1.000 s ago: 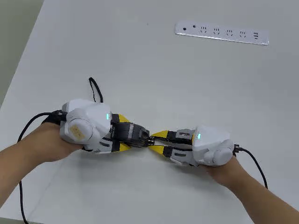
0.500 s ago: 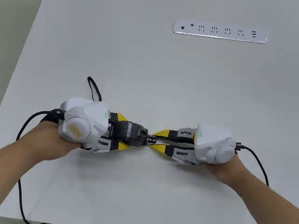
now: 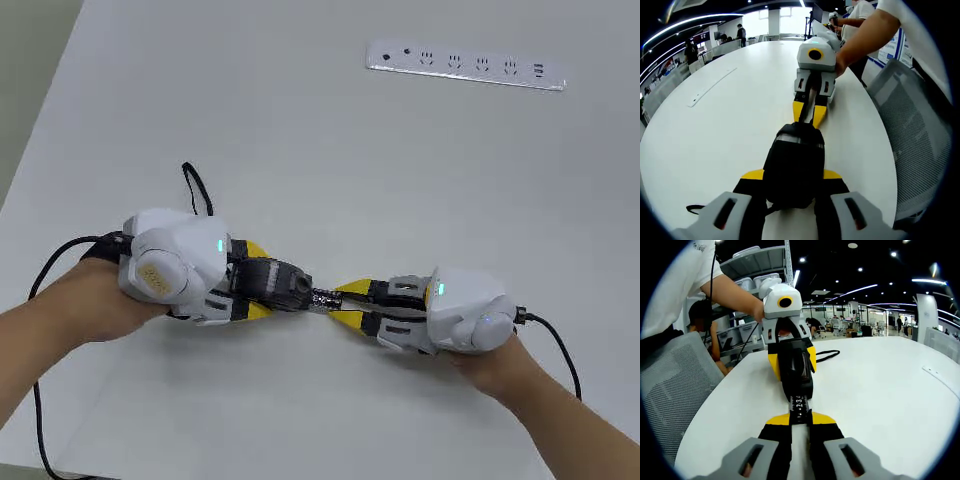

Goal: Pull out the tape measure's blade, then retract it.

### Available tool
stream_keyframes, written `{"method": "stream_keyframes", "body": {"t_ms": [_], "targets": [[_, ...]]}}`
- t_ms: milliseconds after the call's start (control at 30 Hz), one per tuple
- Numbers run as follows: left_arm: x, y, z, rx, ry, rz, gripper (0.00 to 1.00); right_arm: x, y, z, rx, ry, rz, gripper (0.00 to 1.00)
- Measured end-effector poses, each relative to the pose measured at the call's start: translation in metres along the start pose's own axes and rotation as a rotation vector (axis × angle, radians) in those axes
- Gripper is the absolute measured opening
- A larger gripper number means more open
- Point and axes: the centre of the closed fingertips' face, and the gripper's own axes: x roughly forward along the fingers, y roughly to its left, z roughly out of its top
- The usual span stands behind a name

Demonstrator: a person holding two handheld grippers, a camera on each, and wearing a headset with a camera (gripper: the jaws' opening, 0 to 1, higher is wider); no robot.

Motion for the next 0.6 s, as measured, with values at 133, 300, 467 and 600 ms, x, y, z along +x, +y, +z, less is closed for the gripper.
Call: {"method": "stream_keyframes", "body": {"t_ms": [133, 300, 467, 600], "targets": [[0.0, 0.0, 0.001, -0.003, 0.0, 0.002, 0.32, -0.005, 0.001, -0.001, -0.004, 0.001, 0.001, 0.1], [0.0, -0.001, 0.002, -0.005, -0.002, -0.001, 0.32, -0.011, 0.001, -0.002, 0.004, -0.002, -0.006, 0.1], [0.0, -0.001, 0.002, -0.003, -0.002, -0.001, 0.32, -0.016, 0.0, -0.005, 0.006, -0.002, -0.011, 0.1], [0.0, -0.001, 0.002, -0.002, 0.0, -0.001, 0.32, -0.02, 0.0, -0.007, 0.006, -0.001, -0.011, 0.1]]}}
